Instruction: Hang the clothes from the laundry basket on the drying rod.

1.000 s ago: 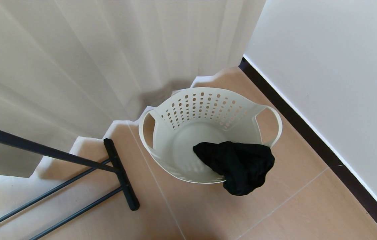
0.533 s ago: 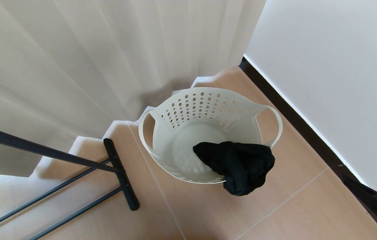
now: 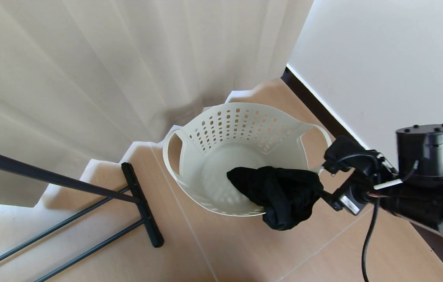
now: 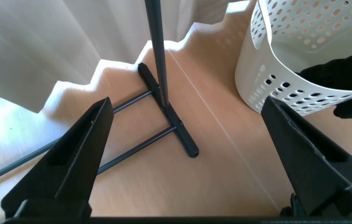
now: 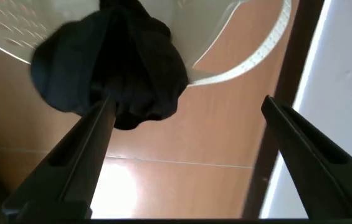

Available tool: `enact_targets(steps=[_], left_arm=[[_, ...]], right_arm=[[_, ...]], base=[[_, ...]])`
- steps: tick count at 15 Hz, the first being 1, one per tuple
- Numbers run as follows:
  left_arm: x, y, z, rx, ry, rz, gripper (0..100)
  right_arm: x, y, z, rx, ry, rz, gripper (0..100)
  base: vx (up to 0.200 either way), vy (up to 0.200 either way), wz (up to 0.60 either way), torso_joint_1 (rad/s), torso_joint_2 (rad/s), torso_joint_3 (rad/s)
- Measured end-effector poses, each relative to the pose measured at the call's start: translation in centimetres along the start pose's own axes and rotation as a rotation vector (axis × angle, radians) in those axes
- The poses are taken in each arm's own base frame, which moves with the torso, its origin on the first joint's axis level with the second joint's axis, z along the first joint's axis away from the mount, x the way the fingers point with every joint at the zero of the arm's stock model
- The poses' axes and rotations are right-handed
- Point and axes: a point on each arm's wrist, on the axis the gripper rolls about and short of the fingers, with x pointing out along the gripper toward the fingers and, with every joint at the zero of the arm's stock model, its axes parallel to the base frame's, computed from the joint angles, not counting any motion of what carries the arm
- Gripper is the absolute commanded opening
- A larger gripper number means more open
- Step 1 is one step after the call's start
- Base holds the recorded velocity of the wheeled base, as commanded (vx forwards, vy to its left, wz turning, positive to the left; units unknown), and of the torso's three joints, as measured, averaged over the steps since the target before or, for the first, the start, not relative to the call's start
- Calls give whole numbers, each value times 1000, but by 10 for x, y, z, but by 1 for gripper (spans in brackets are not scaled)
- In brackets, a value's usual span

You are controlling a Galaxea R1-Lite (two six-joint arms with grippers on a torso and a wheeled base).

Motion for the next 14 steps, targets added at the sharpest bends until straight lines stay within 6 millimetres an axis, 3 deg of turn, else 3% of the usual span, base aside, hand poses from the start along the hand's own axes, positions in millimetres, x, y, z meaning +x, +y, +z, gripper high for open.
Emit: enact_targets(steps=[4,14], left_arm=[[0,0,0,0,0,0,100],[0,0,0,0,0,0,100]], right_arm=[[39,8,19,-255,55,-20,100],[69,29,26,-295,98,42,100]], base=[[0,0,0,0,0,0],[0,0,0,0,0,0]])
